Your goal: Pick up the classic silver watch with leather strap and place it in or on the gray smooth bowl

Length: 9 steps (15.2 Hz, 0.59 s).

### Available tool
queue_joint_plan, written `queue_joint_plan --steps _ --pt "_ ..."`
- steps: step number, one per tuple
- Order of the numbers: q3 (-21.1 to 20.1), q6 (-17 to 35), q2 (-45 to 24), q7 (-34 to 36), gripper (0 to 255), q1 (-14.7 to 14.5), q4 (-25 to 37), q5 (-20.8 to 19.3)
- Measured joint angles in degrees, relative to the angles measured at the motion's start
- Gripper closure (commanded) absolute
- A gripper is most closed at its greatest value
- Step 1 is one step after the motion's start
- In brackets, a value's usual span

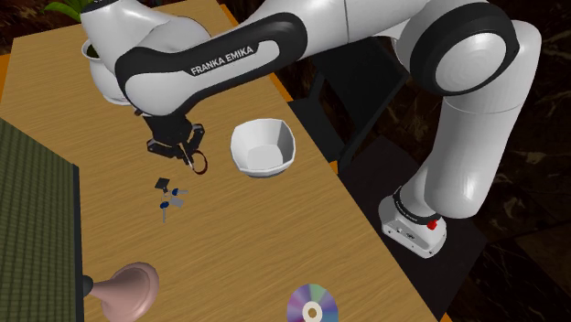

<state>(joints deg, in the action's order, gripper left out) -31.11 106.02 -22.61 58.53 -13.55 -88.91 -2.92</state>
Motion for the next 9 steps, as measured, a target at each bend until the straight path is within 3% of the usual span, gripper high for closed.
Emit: queue_joint_plan --steps 9 --pt "-0.36 -6.55 0.63 0.49 255 -0.44 6.06 0.31"
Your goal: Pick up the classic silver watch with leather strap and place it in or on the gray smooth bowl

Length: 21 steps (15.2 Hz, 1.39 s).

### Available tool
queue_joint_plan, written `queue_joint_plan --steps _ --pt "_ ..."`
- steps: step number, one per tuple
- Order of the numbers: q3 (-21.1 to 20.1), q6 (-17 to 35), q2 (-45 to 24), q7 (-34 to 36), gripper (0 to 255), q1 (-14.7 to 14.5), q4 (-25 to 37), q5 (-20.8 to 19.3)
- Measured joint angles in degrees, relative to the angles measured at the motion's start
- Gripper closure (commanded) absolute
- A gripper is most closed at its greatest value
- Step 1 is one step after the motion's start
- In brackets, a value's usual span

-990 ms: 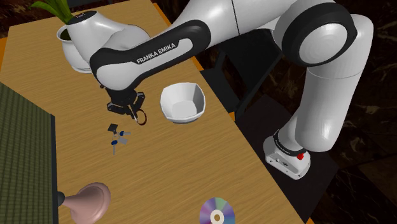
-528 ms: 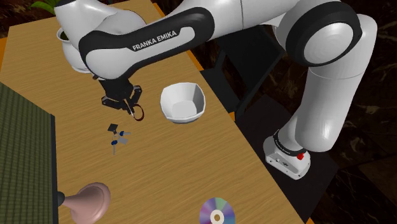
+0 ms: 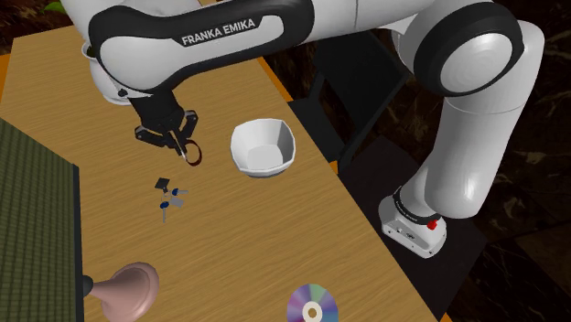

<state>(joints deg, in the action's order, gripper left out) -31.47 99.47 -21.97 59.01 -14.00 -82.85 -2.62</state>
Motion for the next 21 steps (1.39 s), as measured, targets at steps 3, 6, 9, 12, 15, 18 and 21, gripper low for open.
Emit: queue_joint_plan --steps 3,6,9,12,15,18,21 --pt "-0.03 -2.22 -0.16 0.1 255 -0.19 2.39 -0.07" --pt "-0.1 -4.54 -0.2 0.28 255 -0.42 4.78 -0.09" --pt "-0.17 -7.07 -0.46 0.57 255 -0.8 7.59 -0.22" --pt "-0.21 -9.41 -0.95 0.89 255 -1.28 10.42 -0.46" --pt "-0.36 -8.62 4.54 -1.38 255 1.91 4.45 2.15" --pt "0.06 -7.26 12.8 -5.32 255 6.01 -4.57 6.29" --pt "1.29 -7.2 19.97 -9.41 255 8.8 -11.32 9.8"
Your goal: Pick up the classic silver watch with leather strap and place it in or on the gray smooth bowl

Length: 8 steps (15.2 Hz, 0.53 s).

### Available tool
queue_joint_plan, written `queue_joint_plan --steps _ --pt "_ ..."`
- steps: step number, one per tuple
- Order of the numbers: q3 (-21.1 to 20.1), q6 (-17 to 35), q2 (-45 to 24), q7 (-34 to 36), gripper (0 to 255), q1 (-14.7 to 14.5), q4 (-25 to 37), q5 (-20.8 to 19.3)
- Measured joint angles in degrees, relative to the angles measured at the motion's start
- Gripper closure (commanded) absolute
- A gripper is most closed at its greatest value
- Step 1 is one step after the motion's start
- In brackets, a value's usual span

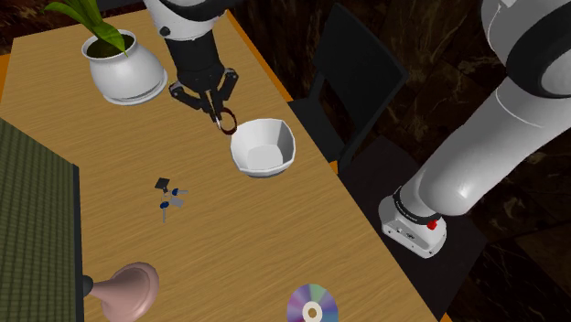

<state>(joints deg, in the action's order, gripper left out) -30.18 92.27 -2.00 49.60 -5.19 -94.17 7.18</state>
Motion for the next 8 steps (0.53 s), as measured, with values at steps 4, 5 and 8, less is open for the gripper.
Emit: queue_joint_plan --steps 4,5,8 --pt "2.88 -0.62 9.39 -5.97 255 2.51 -8.55 3.95" --pt "3.67 -0.85 11.39 -7.28 255 2.89 -10.35 4.65" --pt "4.44 0.18 13.71 -8.8 255 3.1 -13.73 5.5"
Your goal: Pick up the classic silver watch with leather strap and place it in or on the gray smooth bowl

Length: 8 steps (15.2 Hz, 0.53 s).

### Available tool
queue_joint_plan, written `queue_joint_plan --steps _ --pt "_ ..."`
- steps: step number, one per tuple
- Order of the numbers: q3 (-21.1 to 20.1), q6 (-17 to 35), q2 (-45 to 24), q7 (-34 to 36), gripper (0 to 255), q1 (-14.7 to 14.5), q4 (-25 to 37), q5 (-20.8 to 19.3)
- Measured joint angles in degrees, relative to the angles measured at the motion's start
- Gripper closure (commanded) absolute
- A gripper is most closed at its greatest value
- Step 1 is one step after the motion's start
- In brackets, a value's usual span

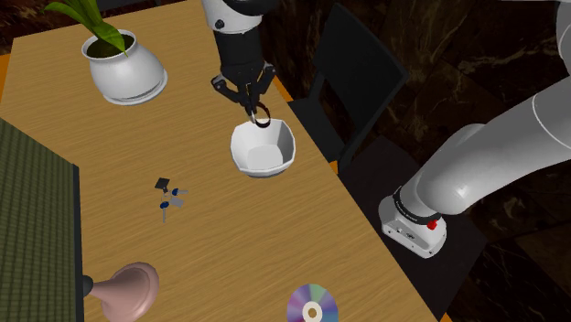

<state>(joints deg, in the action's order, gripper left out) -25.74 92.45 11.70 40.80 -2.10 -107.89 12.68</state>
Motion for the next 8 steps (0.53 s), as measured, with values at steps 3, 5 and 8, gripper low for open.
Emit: queue_joint_plan --steps 3,5,8 --pt "0.0 2.02 0.54 -0.5 255 -0.06 -2.59 0.28" --pt "-0.04 3.53 0.66 -0.78 255 -0.1 -4.23 0.39" --pt "-0.3 5.94 0.31 -0.97 255 -0.18 -6.32 0.38"
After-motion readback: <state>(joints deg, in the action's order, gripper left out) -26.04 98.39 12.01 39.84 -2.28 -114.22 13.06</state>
